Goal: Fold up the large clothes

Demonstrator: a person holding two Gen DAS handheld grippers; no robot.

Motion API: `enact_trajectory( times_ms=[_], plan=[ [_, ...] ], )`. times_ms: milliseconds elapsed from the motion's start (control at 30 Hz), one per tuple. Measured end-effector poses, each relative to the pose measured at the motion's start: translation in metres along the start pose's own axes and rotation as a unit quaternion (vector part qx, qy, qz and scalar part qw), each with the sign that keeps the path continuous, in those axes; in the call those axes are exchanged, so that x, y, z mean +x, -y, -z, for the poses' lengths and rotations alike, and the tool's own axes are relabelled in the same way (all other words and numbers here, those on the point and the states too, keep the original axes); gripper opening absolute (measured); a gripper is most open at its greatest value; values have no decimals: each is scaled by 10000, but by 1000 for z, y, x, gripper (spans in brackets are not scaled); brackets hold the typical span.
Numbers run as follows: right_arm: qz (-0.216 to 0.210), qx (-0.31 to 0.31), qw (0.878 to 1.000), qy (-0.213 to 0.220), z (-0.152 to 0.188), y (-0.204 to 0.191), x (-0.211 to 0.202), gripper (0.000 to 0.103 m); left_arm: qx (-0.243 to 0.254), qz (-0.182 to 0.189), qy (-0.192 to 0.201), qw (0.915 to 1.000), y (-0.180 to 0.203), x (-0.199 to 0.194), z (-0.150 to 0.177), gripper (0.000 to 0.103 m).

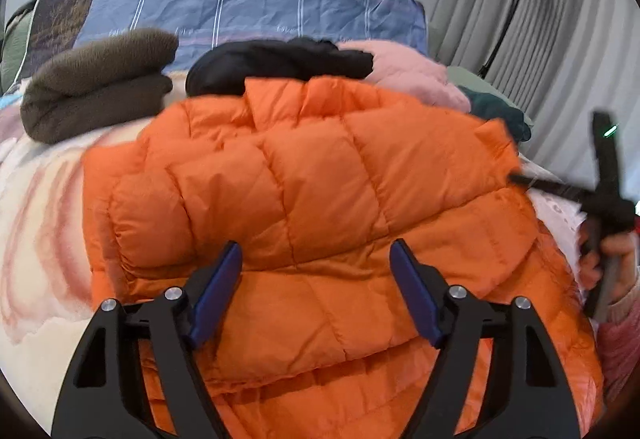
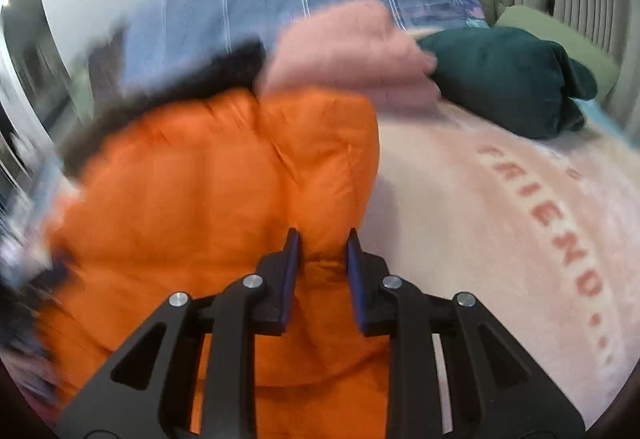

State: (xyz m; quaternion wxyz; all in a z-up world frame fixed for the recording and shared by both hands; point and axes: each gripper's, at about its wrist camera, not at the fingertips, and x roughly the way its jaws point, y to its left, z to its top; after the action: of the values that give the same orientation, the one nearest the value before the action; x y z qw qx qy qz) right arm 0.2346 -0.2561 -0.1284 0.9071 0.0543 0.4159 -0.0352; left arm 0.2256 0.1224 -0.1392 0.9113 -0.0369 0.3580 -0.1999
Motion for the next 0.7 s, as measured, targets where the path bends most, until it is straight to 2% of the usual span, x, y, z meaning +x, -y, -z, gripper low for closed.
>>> enact_trajectory(
  times_ms=[67, 133, 267, 333, 400, 533, 600, 700],
  plan=[
    [204, -22, 9996, -169, 10, 7, 26, 34, 159, -529, -342, 9979, -3, 20, 5, 74],
    [100, 288, 9993, -221, 6, 15, 29, 40, 121, -552, -427, 9975, -5, 30, 7, 74],
    [-186, 594, 9980, -142, 6, 31, 12, 43, 295, -779, -402, 9957, 3, 29, 8, 74],
    [-234, 761, 9968, -72, 11, 42, -2, 49, 239, -792, -333, 9960, 1, 21, 7, 74],
    [-312, 832, 9960, 67, 22, 55, -27, 50, 171, -788, -265, 9964, 1, 8, 7, 74],
    [-87, 479, 9987, 132, 54, 71, -63, 52, 130, -751, -64, 9971, -4, -37, 18, 87],
    [-284, 416, 9987, 46, 78, 80, -74, 53, 26, -609, -109, 9981, -10, -59, 32, 87],
    [-725, 508, 9961, -18, 118, 94, -90, 53, -47, -614, -375, 9974, -16, -83, 60, 87]
  ],
)
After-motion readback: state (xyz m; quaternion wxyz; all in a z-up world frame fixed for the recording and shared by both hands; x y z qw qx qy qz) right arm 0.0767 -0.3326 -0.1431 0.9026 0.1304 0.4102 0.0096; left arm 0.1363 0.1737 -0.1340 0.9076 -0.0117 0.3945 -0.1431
